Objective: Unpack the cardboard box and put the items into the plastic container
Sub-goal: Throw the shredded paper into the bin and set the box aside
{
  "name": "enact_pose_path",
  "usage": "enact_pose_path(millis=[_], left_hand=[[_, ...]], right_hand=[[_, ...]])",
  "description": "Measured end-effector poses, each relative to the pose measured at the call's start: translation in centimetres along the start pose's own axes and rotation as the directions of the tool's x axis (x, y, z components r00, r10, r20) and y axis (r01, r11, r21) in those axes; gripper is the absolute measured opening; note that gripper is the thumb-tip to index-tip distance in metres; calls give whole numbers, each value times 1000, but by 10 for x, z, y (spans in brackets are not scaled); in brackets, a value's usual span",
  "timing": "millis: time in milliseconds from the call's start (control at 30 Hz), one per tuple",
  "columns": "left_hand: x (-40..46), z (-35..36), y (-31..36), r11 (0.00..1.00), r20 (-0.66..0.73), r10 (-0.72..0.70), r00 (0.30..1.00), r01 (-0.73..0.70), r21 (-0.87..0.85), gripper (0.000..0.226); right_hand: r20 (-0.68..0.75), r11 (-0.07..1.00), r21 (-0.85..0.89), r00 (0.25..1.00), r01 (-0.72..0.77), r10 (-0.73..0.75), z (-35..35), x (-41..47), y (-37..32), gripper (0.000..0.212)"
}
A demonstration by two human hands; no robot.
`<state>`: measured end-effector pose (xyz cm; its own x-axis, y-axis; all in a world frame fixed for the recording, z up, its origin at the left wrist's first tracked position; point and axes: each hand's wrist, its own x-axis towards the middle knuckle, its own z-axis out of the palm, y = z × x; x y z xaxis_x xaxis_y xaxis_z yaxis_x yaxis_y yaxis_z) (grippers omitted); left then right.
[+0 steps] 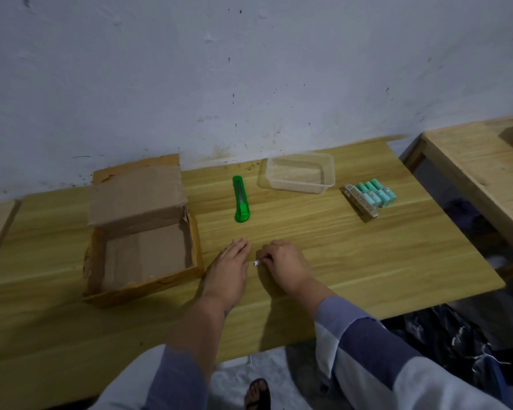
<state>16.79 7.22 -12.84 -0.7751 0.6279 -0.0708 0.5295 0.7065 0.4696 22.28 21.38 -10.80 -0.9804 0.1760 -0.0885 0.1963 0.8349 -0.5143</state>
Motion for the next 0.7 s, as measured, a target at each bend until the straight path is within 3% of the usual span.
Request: enact_pose_path(millis=[167, 300, 467, 567, 700], left_hand=[[4, -6, 16, 996, 31, -42, 999, 39, 79, 50], [19, -2, 46, 996, 36, 21, 999, -24, 82, 48], [38, 16, 102, 981, 147, 151, 977, -167, 99, 49], [42, 30, 132, 957, 256, 218, 942, -257, 132, 53], [38, 51, 147, 928, 459, 151, 875, -286, 240, 72]], right_hand=[[-8, 993, -15, 993, -114, 114, -14, -15, 9, 26], [-142, 933, 100, 924, -345, 356, -43, -39, 48, 23], [-344, 815, 161, 743, -556, 575, -78, -91, 107, 20], [-480, 724, 206, 577, -658, 661, -89, -134, 132, 21], [-558, 592, 151, 426, -792, 712, -90, -191, 152, 24]])
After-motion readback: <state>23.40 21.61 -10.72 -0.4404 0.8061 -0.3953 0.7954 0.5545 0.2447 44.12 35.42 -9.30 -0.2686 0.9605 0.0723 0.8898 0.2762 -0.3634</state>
